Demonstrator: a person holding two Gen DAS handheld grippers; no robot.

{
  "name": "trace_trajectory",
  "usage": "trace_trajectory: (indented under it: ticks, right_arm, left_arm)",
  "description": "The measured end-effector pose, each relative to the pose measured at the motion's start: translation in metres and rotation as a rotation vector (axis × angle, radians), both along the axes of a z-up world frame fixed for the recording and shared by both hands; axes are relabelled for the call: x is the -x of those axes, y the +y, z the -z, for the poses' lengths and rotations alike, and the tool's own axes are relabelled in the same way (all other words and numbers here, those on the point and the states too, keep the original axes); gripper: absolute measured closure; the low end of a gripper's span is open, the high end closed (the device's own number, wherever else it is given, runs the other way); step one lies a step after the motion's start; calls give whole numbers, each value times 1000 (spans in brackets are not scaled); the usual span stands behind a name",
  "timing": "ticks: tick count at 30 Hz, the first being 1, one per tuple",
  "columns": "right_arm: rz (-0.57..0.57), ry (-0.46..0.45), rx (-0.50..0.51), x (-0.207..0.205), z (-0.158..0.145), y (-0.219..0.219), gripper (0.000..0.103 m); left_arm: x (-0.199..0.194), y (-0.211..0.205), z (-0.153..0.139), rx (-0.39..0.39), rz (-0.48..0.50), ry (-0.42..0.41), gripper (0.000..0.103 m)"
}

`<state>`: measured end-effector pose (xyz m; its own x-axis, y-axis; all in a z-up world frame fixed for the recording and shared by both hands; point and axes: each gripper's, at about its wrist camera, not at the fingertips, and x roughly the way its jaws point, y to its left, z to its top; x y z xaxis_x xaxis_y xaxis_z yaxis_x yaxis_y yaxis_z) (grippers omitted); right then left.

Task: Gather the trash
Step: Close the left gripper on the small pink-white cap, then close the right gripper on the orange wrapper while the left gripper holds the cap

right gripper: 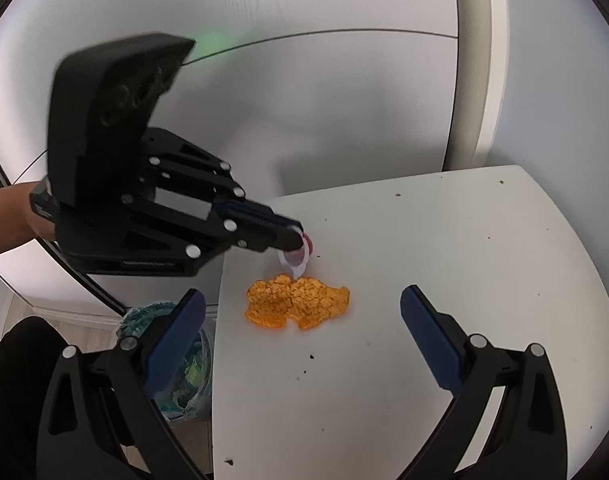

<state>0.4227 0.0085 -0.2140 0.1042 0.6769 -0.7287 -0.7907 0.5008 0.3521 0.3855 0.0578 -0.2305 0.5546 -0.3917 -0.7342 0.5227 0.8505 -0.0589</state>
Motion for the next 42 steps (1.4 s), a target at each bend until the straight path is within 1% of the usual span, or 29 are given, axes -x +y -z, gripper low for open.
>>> trace_trajectory:
  ticks: [8,11,13,15,17,20,21,22,23,24,26,29,32,33,37,39,42]
  right_arm:
    - [-6,23,21,-8,10,3,9]
    - [6,32,22,-9,12,2,34]
    - [22,49,17,-11,13,0,36]
    - [27,57,16,-11,13,-1,45]
    - [28,62,18,-12,14,-1,49]
    - [32,64,17,-12,14,2,50]
    - [35,71,13,-12,15,2,51]
    - [37,73,12,-13,15,2,54]
    - [40,75,13,-13,16,2,61]
    - [42,76,15,-13,16,3,64]
    - [46,74,18,-12,20,6,64]
    - [51,75,27,-12,21,11,72]
    - [61,75,33,-12,23,11,77]
    - [65,74,36,-12,23,11,82]
    - [75,74,42,-12,23,9,86]
    - [77,70,47,-11,23,10,91]
    - [81,65,52,-11,24,11,92]
  left_arm:
    - [14,21,-9,19,-29,-11,100]
    - [18,28,-12,34,-41,-17,100]
    - [19,31,-14,42,-46,-19,100]
    - [20,33,-15,46,-45,-21,100]
    - [18,32,-14,45,-42,-23,100]
    - [16,32,-16,51,-40,-25,100]
    - [17,32,-17,53,-39,-26,100]
    - [16,31,-18,54,-39,-26,100]
    - [17,32,-19,55,-39,-27,100]
    - [16,31,-19,56,-38,-26,100]
    - [16,31,-20,55,-34,-26,100]
    - [15,32,-21,56,-35,-27,100]
    - [15,32,-23,60,-34,-28,100]
    - [15,31,-23,61,-32,-27,100]
    - [14,30,-23,63,-33,-28,100]
    - [14,30,-23,64,-33,-28,100]
    - [14,29,-25,67,-33,-32,100]
